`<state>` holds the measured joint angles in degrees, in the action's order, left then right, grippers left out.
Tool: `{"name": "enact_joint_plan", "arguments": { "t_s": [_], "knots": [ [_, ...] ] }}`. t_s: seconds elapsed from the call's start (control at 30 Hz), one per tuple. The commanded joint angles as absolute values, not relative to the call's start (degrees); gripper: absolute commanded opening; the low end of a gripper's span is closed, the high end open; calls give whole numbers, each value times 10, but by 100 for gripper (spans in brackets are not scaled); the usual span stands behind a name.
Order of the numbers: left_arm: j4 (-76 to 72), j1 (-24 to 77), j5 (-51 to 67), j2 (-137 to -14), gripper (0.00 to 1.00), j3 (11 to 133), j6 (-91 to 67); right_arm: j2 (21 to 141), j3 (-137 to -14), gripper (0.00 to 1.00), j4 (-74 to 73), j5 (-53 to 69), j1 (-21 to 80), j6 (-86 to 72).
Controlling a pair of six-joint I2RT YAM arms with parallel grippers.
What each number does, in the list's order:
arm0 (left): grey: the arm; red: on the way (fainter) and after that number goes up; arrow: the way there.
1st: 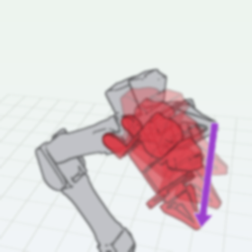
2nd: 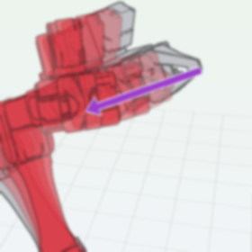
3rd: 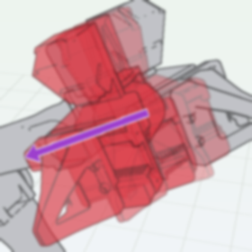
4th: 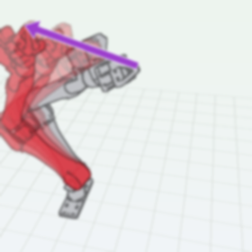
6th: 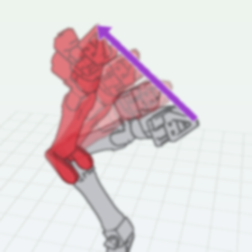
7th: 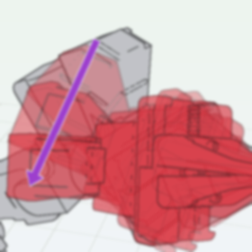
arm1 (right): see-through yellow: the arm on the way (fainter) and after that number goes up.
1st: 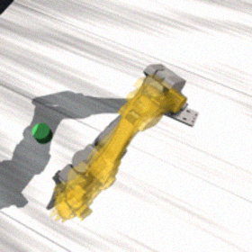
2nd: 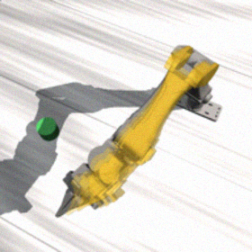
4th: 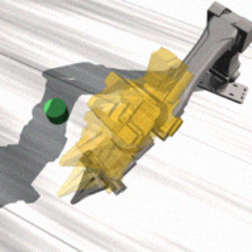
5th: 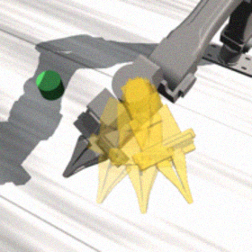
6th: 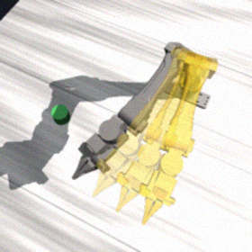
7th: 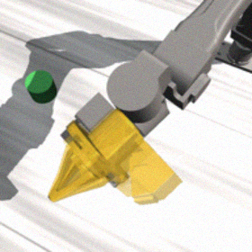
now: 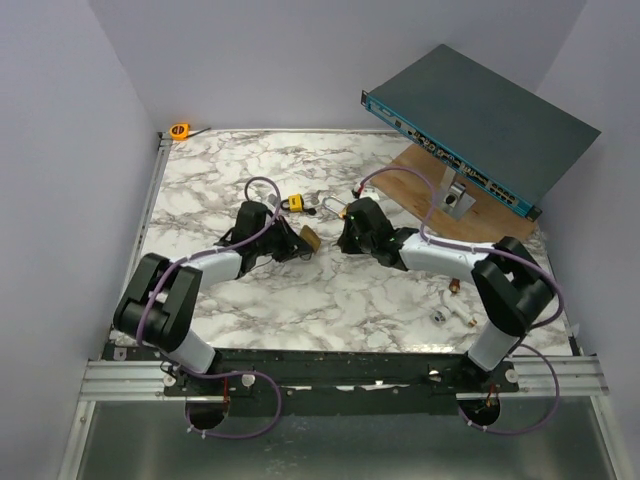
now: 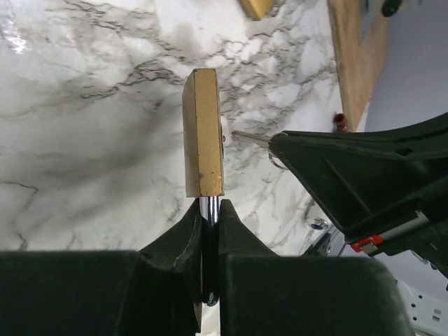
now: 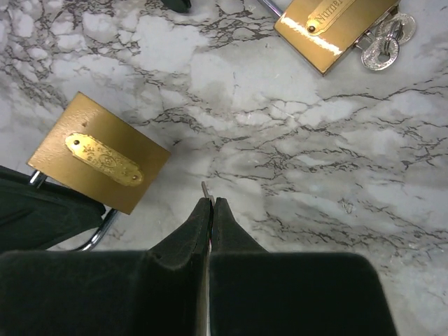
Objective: Lock with the key
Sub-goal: Place the lock at the center of the board.
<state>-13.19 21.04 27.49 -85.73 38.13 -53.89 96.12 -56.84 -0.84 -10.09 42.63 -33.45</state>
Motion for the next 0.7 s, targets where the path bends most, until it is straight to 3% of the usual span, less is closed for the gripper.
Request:
{"name": "enact_joint_plan", "arguments": {
  "t_s": [0.0,0.3,0.47,0.67],
  "knots": [
    [-262,208,293,-905,0,390,-571,1006,-561,1,52,-117,417,-360],
    [-252,207,294,-972,1,405,-566,1070,-575,3,74,-106,413,-367],
    [-237,207,280,-964,20,393,-557,1078,-578,13,66,-112,413,-368],
    [-192,207,256,-935,44,390,-529,1072,-577,31,57,-117,413,-367]
  ]
}}
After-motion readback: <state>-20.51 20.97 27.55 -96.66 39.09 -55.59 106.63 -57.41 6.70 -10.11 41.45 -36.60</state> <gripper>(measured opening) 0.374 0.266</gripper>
